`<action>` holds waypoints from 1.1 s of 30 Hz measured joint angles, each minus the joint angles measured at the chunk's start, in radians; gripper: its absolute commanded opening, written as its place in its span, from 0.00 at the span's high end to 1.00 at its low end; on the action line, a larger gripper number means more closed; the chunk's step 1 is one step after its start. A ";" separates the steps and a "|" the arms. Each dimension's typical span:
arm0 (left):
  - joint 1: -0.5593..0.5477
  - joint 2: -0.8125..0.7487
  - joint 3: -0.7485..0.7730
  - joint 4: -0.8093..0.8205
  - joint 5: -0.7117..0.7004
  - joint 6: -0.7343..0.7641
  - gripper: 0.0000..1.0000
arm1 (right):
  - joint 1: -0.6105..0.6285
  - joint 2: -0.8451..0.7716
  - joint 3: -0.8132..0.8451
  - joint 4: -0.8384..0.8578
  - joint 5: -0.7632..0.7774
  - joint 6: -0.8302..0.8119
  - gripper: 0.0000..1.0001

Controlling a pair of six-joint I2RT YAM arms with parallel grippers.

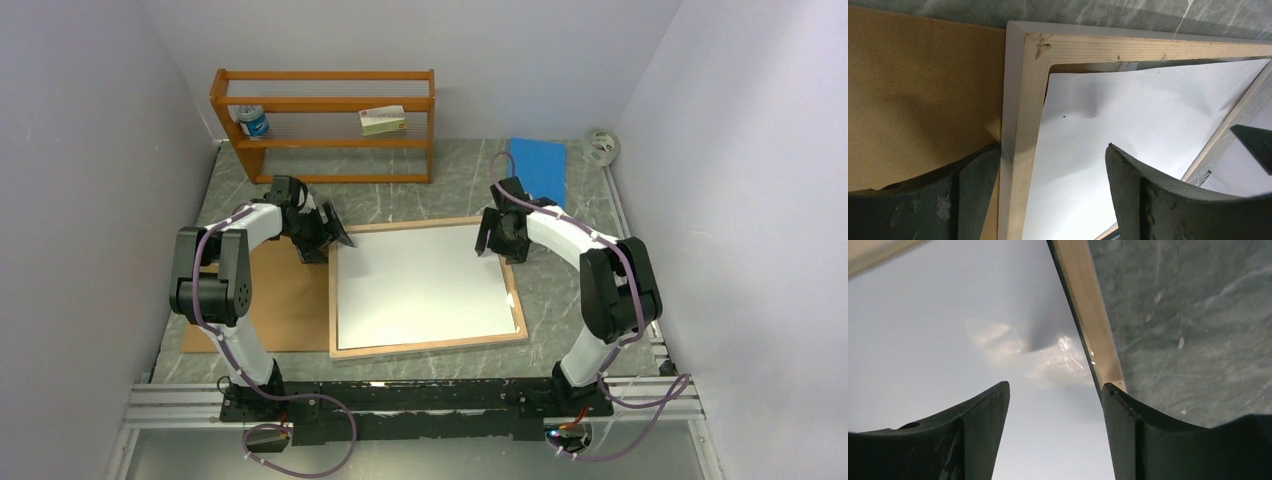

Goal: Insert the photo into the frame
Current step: Adjust the photo frame at the center of the board.

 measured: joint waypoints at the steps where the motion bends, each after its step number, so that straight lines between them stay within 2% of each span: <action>1: 0.000 0.000 -0.001 0.001 0.001 0.000 0.16 | 0.002 -0.004 -0.017 -0.002 -0.002 0.003 0.30; 7: 0.003 -0.004 -0.009 0.010 0.005 -0.001 0.17 | 0.028 -0.009 -0.072 -0.001 -0.012 0.020 0.33; 20: 0.013 -0.006 -0.015 0.018 0.024 -0.005 0.18 | 0.039 0.000 -0.099 0.012 -0.037 0.028 0.31; 28: 0.020 -0.006 -0.015 0.015 0.030 -0.005 0.18 | 0.038 -0.099 -0.093 0.016 -0.050 0.027 0.29; 33: 0.022 -0.012 -0.016 0.013 0.030 -0.005 0.19 | 0.035 -0.163 -0.064 0.006 0.028 0.033 0.29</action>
